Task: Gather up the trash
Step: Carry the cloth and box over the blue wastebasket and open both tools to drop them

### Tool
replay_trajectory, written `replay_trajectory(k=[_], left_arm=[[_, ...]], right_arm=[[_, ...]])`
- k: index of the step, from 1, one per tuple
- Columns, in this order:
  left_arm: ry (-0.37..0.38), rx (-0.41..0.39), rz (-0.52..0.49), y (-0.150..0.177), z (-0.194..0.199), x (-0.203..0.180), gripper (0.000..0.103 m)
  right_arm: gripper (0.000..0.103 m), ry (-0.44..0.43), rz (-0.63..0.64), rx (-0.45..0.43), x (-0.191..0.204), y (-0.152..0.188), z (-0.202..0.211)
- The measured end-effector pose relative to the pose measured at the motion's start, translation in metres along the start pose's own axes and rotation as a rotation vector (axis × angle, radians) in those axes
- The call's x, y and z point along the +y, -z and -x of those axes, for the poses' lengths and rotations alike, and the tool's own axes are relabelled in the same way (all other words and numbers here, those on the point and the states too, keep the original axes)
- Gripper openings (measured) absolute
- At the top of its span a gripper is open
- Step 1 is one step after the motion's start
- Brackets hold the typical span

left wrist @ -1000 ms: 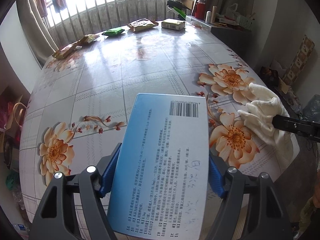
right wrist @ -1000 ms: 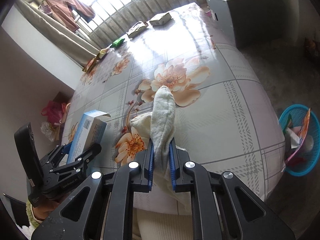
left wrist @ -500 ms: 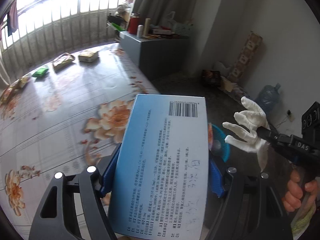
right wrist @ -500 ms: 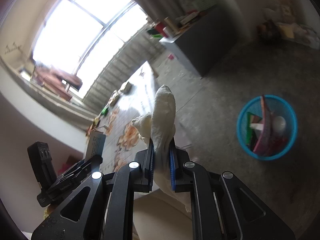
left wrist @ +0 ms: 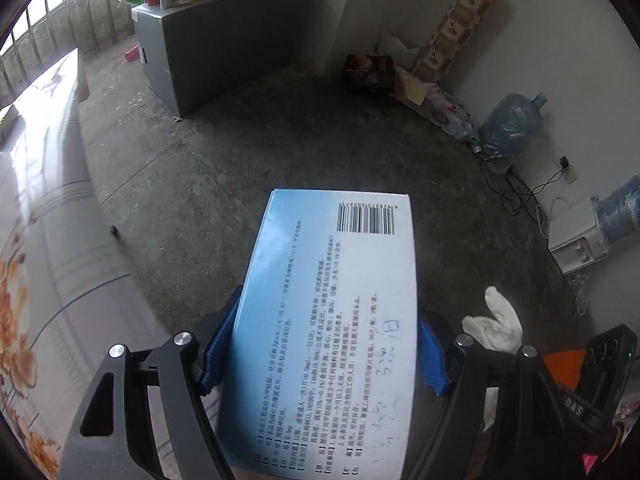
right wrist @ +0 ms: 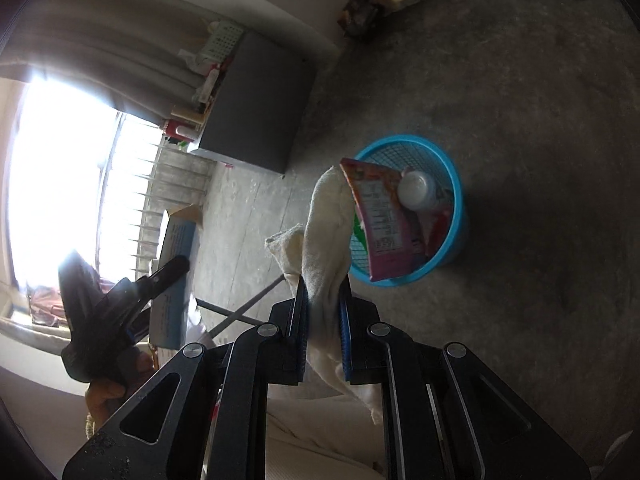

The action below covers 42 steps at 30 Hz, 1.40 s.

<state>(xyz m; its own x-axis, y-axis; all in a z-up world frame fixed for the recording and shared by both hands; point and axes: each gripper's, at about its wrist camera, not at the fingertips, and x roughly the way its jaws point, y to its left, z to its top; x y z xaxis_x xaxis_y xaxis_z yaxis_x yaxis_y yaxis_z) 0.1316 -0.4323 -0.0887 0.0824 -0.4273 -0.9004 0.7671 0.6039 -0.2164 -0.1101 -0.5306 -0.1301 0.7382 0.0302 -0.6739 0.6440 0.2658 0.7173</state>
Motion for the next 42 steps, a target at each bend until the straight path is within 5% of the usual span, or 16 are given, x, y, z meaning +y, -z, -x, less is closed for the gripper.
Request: replay_trajectory(k=[4, 9, 22, 32, 36, 38, 42], left_arm=[[-0.058, 0.032, -0.017, -0.031, -0.057, -0.014, 0.088], [-0.041, 0.070, 0.010, -0.033, -0.077, -0.009, 0.088], [0.016, -0.101, 0.022, 0.005, 0.052, 0.021, 0.088], [-0.092, -0.262, 0.049, 0.075, 0.148, 0.067, 0.089], [-0.125, -0.314, 0.062, 0.110, 0.173, 0.079, 0.092], [-0.139, -0.332, 0.077, 0.128, 0.183, 0.084, 0.092], [-0.139, -0.359, 0.114, 0.159, 0.200, 0.096, 0.093]], right_arm=[[0.012, 0.020, -0.034, 0.010, -0.013, -0.011, -0.010], [0.013, 0.046, -0.071, 0.023, -0.025, -0.015, -0.021], [0.016, 0.073, -0.229, 0.014, -0.046, -0.037, -0.072], [0.020, -0.026, -0.102, 0.067, 0.019, -0.042, -0.096], [0.054, 0.074, -0.006, 0.120, 0.030, -0.048, -0.129], [0.054, 0.199, 0.006, 0.135, 0.028, -0.044, -0.136], [0.054, 0.185, -0.004, 0.123, 0.022, -0.024, -0.112]])
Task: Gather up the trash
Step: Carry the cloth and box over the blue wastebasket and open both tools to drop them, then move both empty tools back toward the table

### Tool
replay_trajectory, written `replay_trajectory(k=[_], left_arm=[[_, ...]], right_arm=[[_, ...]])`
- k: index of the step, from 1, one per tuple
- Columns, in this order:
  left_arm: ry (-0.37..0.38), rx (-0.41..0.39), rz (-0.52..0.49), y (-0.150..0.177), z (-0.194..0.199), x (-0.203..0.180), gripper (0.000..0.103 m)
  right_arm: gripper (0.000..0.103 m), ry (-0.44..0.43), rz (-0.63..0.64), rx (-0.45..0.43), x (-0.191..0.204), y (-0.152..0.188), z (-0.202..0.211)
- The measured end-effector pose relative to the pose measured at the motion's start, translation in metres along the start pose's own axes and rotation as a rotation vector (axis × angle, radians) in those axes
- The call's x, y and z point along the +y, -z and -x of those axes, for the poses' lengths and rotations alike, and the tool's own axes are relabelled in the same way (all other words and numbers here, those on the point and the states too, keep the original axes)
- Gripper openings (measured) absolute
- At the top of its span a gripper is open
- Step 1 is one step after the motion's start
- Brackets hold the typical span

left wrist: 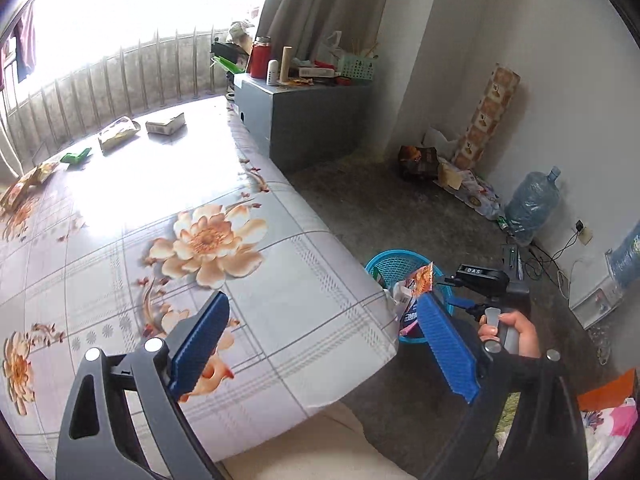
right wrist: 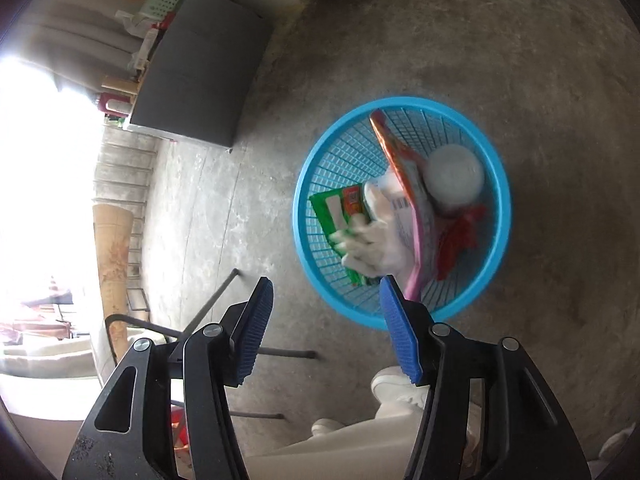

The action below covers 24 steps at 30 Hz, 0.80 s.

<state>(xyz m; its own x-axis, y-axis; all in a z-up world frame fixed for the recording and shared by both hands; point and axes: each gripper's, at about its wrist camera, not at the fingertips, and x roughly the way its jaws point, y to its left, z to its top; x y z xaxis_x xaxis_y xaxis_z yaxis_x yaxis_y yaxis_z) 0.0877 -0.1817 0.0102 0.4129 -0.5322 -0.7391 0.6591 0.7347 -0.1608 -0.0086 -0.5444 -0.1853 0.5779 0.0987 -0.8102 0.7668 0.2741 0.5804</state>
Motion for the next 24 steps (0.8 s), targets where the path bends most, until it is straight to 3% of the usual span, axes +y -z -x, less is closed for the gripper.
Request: replay_trajectory(k=[6, 11, 16, 19, 22, 24], left_arm=[[0.002, -0.048, 0.035, 0.023, 0.030, 0.016, 0.096], [-0.033, -0.119, 0.096, 0.033, 0.059, 0.024, 0.097], [-0.084, -0.155, 0.124, 0.046, 0.083, 0.027, 0.097], [-0.149, -0.152, 0.129, 0.056, 0.092, 0.029, 0.097], [-0.190, -0.131, 0.126, 0.066, 0.099, 0.031, 0.097], [-0.263, -0.135, 0.121, 0.071, 0.104, 0.031, 0.097]], right_arm=[[0.055, 0.050, 0.160, -0.095, 0.009, 0.048, 0.066], [0.073, 0.129, 0.468, -0.231, 0.056, 0.107, 0.124], [0.093, 0.126, 0.699, -0.377, 0.098, 0.167, 0.175], [0.095, 0.116, 0.776, -0.470, 0.113, 0.196, 0.198], [0.095, 0.077, 0.823, -0.492, 0.124, 0.213, 0.206], [0.095, 0.090, 0.823, -0.500, 0.133, 0.225, 0.207]])
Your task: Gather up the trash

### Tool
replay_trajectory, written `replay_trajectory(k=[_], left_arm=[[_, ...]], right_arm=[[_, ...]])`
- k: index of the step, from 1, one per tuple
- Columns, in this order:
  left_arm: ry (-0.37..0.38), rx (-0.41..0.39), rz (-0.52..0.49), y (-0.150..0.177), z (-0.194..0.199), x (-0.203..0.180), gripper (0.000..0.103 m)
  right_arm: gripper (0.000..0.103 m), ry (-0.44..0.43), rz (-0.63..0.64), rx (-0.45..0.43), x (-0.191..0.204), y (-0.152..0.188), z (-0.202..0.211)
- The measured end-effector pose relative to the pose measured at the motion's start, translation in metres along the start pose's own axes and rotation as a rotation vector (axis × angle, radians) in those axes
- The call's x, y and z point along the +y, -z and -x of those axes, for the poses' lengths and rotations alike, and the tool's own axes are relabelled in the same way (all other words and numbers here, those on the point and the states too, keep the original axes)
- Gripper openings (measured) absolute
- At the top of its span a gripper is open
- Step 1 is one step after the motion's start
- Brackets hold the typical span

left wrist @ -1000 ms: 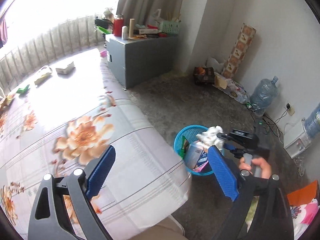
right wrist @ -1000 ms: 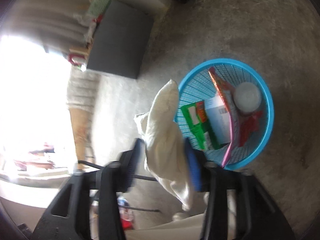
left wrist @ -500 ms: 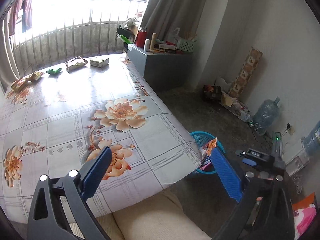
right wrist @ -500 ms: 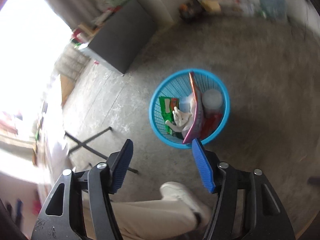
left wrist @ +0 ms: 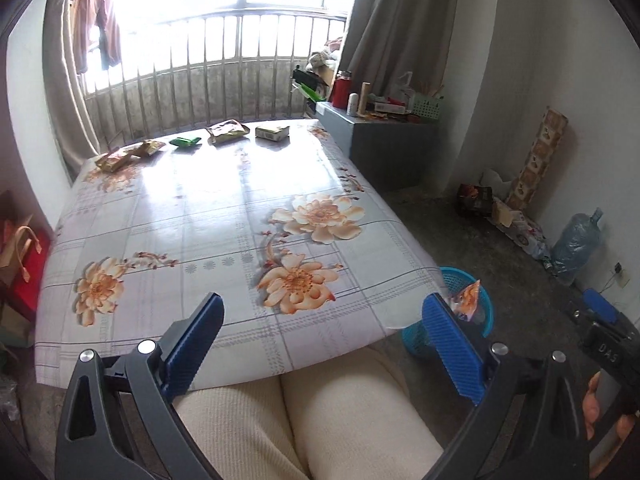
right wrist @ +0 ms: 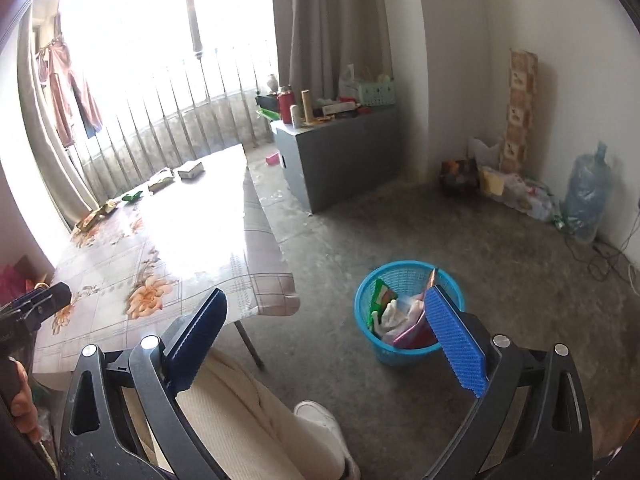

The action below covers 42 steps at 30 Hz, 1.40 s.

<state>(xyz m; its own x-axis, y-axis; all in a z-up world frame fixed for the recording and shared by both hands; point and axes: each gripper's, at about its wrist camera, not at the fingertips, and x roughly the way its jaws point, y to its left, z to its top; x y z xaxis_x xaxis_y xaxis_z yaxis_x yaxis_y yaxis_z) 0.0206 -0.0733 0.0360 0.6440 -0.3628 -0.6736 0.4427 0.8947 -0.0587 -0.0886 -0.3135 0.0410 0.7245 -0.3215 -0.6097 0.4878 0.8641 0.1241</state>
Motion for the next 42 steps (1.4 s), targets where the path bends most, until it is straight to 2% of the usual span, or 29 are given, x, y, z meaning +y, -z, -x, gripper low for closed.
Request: replay_trajectory(k=[4, 8, 14, 23, 42], left_arm=[[-0.090, -0.040, -0.001, 0.001, 0.008, 0.004, 0.097], [-0.108, 0.019, 0.034, 0.001, 0.003, 0.010, 0.097], [-0.216, 0.058, 0.086, 0.016, -0.004, 0.017, 0.097], [-0.298, 0.071, 0.132, 0.019, 0.001, 0.034, 0.097], [-0.367, 0.114, 0.202, 0.015, -0.001, 0.057, 0.097]], right_arm=[[0.095, 0.022, 0.050, -0.046, 0.018, -0.002, 0.007], [0.095, 0.055, 0.097, -0.070, 0.038, 0.001, 0.014], [0.095, 0.077, 0.172, 0.003, 0.058, 0.011, -0.004], [0.095, 0.053, 0.222, 0.028, 0.080, 0.017, -0.011], [0.095, -0.009, 0.249, 0.103, 0.094, 0.018, -0.028]])
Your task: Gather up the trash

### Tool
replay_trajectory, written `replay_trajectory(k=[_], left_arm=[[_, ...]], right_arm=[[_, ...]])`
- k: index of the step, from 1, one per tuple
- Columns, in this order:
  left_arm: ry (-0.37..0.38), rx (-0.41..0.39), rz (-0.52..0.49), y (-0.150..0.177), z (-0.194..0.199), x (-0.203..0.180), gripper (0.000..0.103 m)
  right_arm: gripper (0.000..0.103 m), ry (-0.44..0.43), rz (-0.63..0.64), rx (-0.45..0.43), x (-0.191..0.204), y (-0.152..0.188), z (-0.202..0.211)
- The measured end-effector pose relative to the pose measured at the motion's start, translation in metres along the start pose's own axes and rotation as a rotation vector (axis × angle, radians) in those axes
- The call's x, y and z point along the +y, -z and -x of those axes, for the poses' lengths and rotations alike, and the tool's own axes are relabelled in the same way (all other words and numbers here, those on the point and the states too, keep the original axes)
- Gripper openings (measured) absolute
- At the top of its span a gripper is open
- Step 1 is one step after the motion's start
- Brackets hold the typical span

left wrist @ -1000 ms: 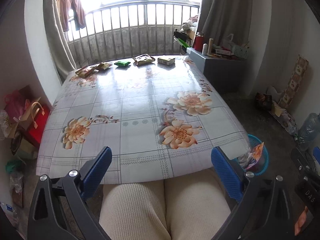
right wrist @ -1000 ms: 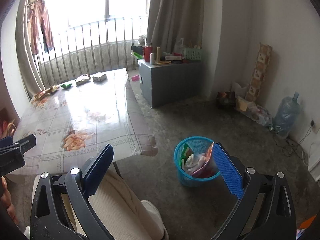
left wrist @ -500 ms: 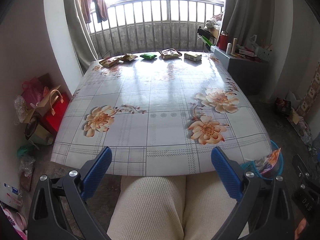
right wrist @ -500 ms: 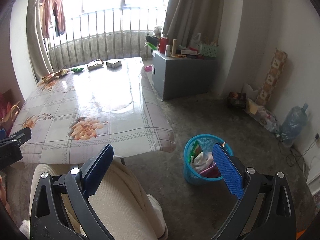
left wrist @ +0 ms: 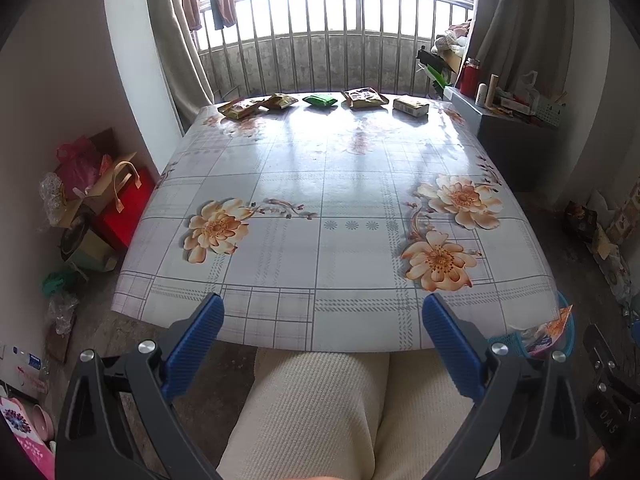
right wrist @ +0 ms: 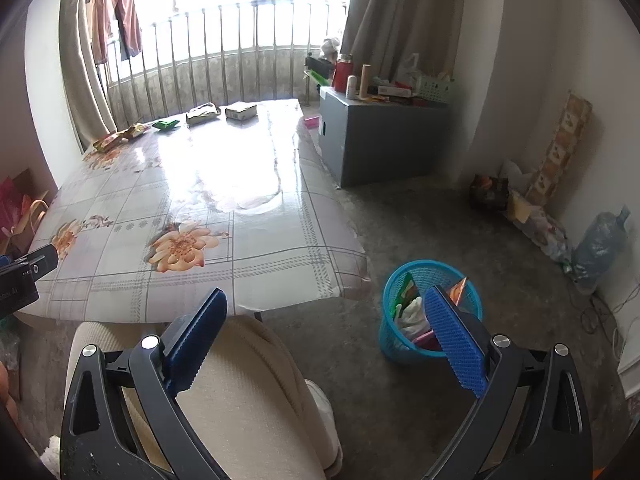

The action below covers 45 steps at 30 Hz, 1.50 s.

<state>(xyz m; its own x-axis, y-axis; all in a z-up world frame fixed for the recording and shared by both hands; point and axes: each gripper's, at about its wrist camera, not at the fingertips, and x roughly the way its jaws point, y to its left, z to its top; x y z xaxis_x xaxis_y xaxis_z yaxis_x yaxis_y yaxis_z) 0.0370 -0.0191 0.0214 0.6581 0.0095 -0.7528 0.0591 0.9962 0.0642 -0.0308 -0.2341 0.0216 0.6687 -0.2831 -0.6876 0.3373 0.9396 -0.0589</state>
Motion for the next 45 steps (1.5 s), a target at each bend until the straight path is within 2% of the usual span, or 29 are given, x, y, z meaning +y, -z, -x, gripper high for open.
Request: replay_trajectory(k=[45], left_arm=[[-0.013, 0.019, -0.012, 0.0012, -0.0050, 0.0031, 0.097]], right_arm=[[0.095, -0.005, 0.007, 0.008, 0.0068, 0.0024, -0.0036]])
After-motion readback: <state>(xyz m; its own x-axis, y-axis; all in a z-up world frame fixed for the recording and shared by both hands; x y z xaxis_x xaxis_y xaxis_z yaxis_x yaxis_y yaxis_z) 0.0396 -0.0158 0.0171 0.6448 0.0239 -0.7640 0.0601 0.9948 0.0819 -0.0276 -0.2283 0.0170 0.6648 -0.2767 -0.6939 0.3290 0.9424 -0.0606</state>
